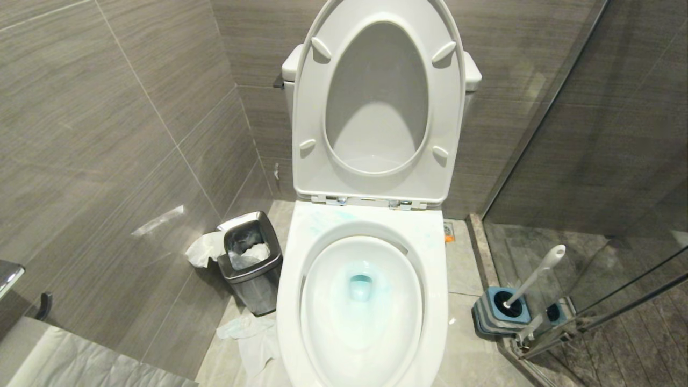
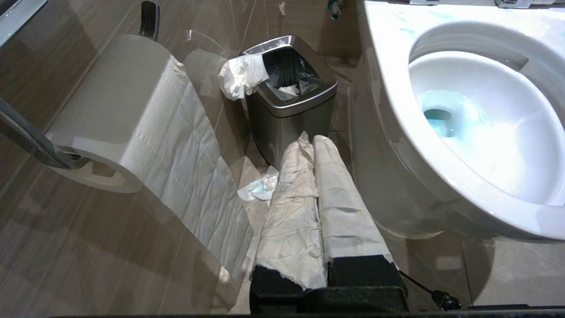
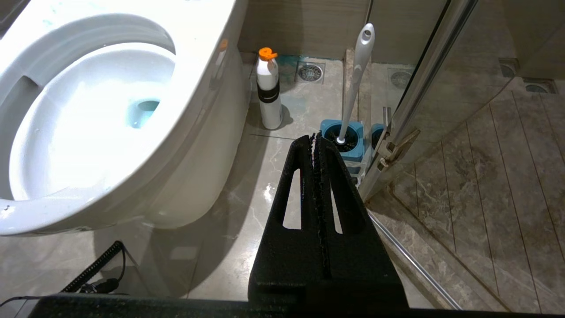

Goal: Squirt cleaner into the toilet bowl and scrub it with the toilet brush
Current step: Flush the toilet

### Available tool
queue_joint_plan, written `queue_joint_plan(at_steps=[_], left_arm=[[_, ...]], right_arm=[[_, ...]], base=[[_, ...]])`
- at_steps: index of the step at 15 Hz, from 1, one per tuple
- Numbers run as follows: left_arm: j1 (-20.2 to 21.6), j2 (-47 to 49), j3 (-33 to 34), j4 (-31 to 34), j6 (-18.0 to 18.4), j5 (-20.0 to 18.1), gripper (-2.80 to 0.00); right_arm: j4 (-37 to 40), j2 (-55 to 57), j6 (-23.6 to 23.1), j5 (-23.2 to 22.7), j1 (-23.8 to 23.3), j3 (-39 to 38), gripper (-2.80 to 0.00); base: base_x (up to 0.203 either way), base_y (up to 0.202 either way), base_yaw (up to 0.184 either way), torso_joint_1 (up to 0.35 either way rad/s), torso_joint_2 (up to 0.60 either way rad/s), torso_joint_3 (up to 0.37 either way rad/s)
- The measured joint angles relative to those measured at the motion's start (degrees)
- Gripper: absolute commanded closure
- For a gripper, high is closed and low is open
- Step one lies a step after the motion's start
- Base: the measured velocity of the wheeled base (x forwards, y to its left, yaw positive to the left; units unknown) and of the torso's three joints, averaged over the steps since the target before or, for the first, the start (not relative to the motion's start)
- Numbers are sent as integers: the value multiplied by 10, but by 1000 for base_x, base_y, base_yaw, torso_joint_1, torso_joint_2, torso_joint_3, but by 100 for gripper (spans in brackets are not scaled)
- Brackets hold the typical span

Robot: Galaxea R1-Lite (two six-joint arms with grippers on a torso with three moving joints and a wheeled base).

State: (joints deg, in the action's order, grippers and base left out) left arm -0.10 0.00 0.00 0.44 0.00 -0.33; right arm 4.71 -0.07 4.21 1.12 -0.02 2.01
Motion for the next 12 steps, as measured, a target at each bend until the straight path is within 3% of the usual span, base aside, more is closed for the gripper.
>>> queue_joint_plan(at_steps=[12], left_arm=[[0,0,0,0,0,0,0]], right_arm=[[0,0,0,0,0,0,0]], base=[[0,0,0,0,0,0]])
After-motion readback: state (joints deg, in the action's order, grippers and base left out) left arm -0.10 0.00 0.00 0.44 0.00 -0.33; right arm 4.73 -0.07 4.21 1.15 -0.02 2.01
